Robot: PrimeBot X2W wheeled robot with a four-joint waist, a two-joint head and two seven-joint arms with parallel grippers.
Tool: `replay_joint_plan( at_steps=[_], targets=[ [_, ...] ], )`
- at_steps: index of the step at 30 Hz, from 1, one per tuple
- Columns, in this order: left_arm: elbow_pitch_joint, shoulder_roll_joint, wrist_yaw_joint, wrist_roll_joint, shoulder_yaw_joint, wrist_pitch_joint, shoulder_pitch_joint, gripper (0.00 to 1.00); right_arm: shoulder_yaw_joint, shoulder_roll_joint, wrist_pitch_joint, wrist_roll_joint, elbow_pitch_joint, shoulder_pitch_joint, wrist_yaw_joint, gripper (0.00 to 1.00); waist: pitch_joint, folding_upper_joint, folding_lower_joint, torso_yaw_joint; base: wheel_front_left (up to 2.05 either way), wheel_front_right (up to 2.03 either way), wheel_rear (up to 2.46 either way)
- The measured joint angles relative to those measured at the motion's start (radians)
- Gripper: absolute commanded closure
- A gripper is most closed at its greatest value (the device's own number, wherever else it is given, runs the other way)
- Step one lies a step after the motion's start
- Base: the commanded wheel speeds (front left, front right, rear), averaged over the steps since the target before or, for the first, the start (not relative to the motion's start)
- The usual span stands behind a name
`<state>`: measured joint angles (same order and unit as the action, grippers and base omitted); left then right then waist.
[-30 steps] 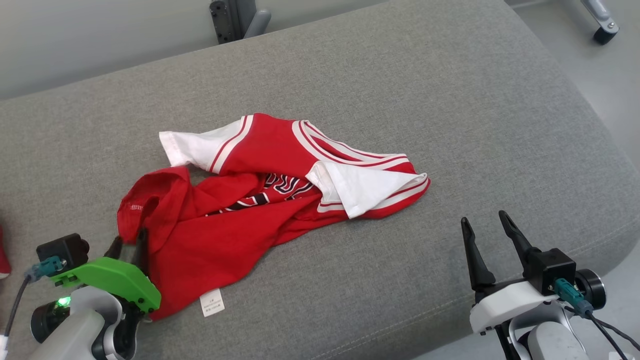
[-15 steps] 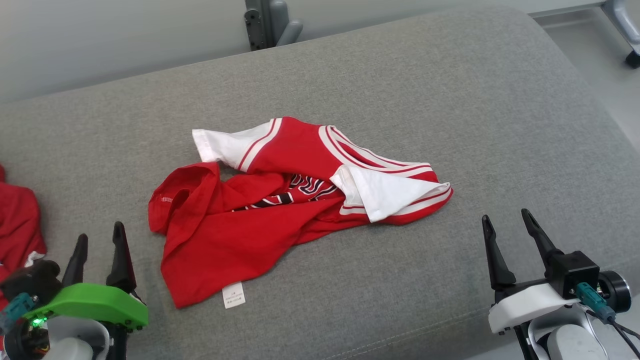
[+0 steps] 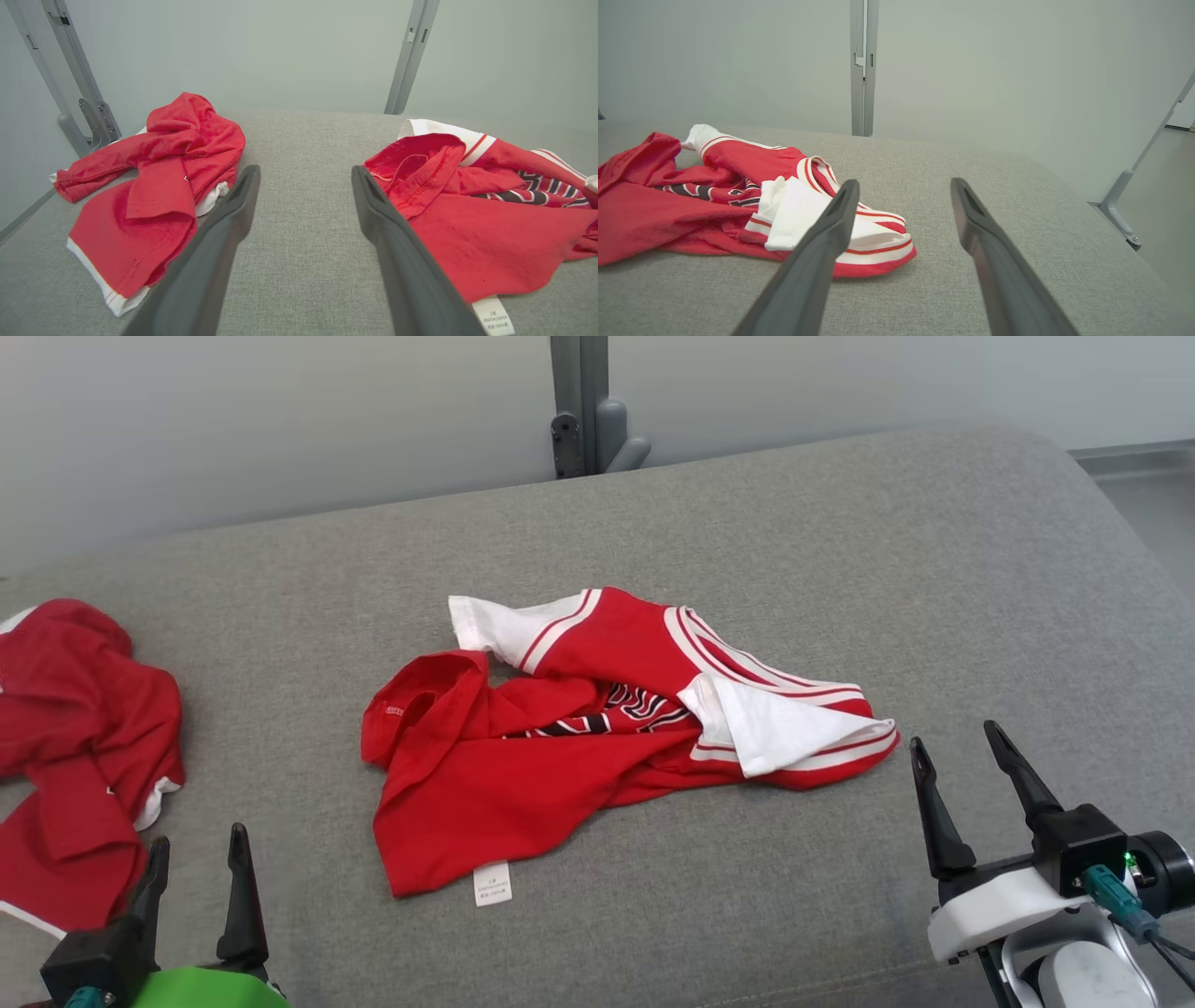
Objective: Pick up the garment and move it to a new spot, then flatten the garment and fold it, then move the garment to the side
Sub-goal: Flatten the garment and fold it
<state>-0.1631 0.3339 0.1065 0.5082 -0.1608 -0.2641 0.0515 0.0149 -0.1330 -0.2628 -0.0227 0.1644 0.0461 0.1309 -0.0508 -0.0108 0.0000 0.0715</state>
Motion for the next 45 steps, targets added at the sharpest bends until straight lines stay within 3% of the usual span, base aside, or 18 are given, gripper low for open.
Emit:
replay_joint_plan(
  at_steps=[3,8,15,24,45],
  targets=[
    [-0.005,-0.041,-0.043,-0.070,0.043,0.000,0.020,0.00,0.012,-0.004,0.000,0.000,0.011,-0.003,0.000,0.00,0.016,0.0000,0.0000,-0.021,0.00,0.00,0.00],
    [-0.031,-0.092,-0.153,-0.150,0.087,0.000,0.042,0.00,0.028,-0.003,0.000,-0.002,0.039,-0.014,0.000,0.00,0.034,0.0000,0.0000,-0.057,0.00,0.00,0.00],
    [-0.064,-0.153,-0.220,-0.223,0.146,0.000,0.046,0.00,0.027,0.001,0.000,-0.005,0.059,-0.033,0.000,0.00,0.044,0.0000,0.0000,-0.104,0.00,0.00,0.00],
    [-0.071,-0.187,-0.234,-0.255,0.172,0.000,0.045,0.00,0.025,0.027,0.000,-0.007,0.075,-0.044,0.000,0.00,0.051,0.0000,0.0000,-0.118,0.00,0.00,0.00],
    [-0.082,-0.186,-0.235,-0.222,0.135,0.000,0.038,0.00,0.014,0.051,0.000,-0.003,0.082,-0.056,0.000,0.00,0.049,0.0000,0.0000,-0.076,0.00,0.00,0.00]
  ],
)
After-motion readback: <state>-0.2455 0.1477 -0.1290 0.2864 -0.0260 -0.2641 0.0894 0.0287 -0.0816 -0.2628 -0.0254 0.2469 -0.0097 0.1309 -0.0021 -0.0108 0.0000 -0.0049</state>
